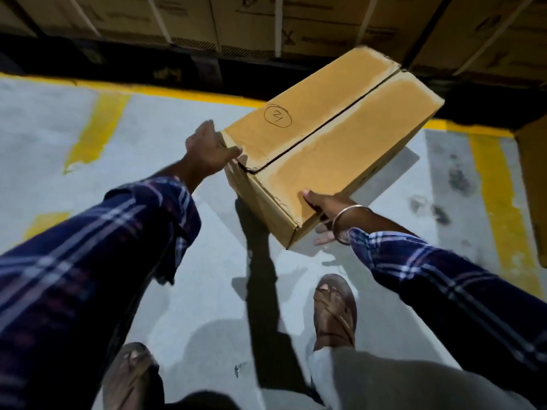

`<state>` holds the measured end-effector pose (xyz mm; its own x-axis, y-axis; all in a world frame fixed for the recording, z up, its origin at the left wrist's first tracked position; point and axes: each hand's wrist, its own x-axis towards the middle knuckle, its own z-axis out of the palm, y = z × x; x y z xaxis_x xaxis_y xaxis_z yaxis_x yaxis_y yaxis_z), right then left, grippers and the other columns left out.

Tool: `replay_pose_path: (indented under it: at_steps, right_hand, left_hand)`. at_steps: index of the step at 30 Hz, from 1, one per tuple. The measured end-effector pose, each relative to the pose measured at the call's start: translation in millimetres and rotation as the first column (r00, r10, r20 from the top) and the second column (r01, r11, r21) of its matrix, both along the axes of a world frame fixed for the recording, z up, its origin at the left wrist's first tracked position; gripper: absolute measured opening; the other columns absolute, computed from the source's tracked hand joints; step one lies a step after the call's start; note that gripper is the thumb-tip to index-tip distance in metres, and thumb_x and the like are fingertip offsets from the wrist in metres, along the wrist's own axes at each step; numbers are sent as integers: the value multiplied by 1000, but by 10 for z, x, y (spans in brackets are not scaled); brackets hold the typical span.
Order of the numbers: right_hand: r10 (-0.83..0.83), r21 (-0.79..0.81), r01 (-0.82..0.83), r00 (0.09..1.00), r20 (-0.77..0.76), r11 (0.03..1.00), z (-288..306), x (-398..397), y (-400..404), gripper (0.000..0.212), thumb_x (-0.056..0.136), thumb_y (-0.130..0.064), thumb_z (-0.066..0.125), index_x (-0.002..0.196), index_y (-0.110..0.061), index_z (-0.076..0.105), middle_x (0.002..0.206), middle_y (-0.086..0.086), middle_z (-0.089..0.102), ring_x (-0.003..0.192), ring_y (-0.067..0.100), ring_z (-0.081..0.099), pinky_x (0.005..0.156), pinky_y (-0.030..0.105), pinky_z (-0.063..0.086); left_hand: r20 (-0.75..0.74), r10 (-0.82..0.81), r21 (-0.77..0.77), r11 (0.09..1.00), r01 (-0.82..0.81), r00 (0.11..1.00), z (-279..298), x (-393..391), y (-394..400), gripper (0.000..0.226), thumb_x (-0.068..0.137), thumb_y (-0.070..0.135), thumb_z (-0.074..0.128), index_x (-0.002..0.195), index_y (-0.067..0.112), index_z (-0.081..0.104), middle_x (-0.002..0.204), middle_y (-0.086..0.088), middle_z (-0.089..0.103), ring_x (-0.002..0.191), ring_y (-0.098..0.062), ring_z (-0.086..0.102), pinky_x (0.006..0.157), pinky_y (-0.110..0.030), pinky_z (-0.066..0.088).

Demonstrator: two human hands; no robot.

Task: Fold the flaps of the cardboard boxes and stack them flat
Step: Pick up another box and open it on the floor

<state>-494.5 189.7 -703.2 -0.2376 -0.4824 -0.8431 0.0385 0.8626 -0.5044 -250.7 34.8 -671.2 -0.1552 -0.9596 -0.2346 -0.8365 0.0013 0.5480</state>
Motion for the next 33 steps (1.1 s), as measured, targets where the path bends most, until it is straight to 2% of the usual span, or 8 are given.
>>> replay_pose_path:
  at_steps: [5, 12, 15, 21, 24, 27, 30, 33]
  right_hand:
    - [32, 81, -34, 999, 23, 996, -129, 74, -27, 68, 89, -54, 71, 128, -2, 52, 123, 24, 58, 92, 38, 68, 67, 59, 61]
    - [358, 167, -336, 925, -130, 927, 216, 177, 15, 24, 101, -26, 64, 103, -2, 61, 111, 25, 66, 100, 40, 70, 68, 49, 63]
    - [701, 303, -637, 683, -205, 709, 438, 307, -4, 29, 98, -27, 67, 103, 2, 67, 114, 22, 71, 108, 38, 70, 88, 55, 59]
    - [860, 357, -797, 508, -41, 488, 893, 933, 42, 79, 87, -47, 77, 146, -8, 44, 147, 18, 48, 130, 31, 55, 98, 58, 52]
    - [926, 391, -852, 378, -2, 349, 1086, 1348, 198, 74, 87, -53, 74, 136, -3, 50, 132, 18, 54, 127, 31, 54, 101, 58, 50]
    - [952, 387, -870, 277, -130, 306, 1111, 1599, 390, 53, 89, -52, 72, 112, -6, 58, 103, 10, 56, 94, 26, 56, 95, 45, 50]
    - [927, 419, -858, 156, -341, 298, 916, 1694, 623, 110, 73, -67, 78, 153, -11, 28, 150, 16, 44, 134, 37, 46, 106, 46, 43]
    - [807, 326, -837, 209, -553, 440, 668, 1771, 977, 122, 70, -75, 74, 159, -23, 8, 163, 22, 15, 150, 40, 20, 115, 55, 33]
  left_hand:
    - [-152, -23, 275, 959, 65, 988, -104, -43, -303, 85, 93, 51, 69, 156, 9, 30, 156, -12, 39, 137, -29, 42, 114, -45, 38]
    - [-27, 96, 191, 978, -89, 995, -178, 488, 61, 100, 43, 95, 70, 89, 6, 70, 85, -9, 74, 77, -25, 72, 66, -39, 57]
    - [22, 163, 359, 919, -160, 986, 61, 913, 682, 100, 51, 87, 78, 101, 1, 67, 81, -6, 74, 77, -22, 71, 64, -30, 51]
    - [39, 130, 662, 739, -123, 991, 318, 1636, 1855, 87, 67, 88, 64, 96, 8, 79, 74, -8, 66, 60, -18, 64, 49, -17, 47]
    - [149, -19, 726, 680, -97, 989, 584, 1828, 2193, 65, 83, 81, 58, 93, 18, 70, 73, -3, 59, 51, -12, 55, 48, -18, 35]
    - [236, -259, 718, 696, 11, 936, 871, 1940, 2380, 62, 97, 59, 58, 115, 0, 68, 107, -9, 62, 87, -19, 59, 65, -24, 39]
    - [244, -396, 656, 740, 150, 885, 1334, 1959, 2435, 75, 101, 55, 54, 154, 4, 41, 159, -15, 41, 137, -25, 45, 107, -29, 36]
    - [226, -445, 523, 806, 278, 867, 1809, 1917, 2452, 79, 100, 60, 52, 163, 20, 24, 165, -5, 34, 149, -25, 36, 118, -35, 32]
